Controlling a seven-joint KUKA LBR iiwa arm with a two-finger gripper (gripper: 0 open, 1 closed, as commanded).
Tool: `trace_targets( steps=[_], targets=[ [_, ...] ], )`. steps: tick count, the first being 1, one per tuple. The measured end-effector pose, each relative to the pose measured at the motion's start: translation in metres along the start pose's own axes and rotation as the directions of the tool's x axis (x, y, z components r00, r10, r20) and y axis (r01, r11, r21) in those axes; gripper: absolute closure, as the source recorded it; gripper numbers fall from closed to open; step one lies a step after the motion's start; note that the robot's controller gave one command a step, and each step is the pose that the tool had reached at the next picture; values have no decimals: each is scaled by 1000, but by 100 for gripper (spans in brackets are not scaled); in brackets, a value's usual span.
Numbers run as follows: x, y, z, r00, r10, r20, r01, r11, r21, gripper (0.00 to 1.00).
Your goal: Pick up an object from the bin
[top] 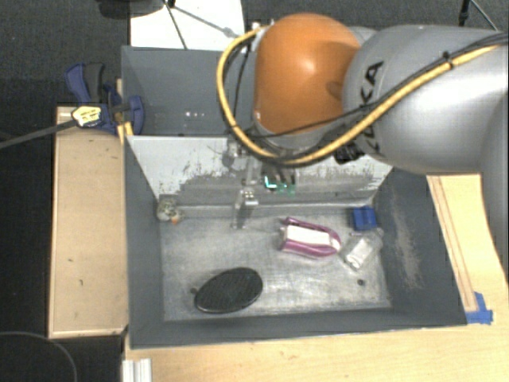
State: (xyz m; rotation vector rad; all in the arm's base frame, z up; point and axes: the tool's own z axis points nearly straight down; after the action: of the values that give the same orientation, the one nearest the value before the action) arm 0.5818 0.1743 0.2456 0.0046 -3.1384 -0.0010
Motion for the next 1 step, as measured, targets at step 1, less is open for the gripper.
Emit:
trace_targets(
  steps=[1],
  targets=[
    [70, -5, 147, 903, -430, 14, 430, 903, 2, 0]
  ],
)
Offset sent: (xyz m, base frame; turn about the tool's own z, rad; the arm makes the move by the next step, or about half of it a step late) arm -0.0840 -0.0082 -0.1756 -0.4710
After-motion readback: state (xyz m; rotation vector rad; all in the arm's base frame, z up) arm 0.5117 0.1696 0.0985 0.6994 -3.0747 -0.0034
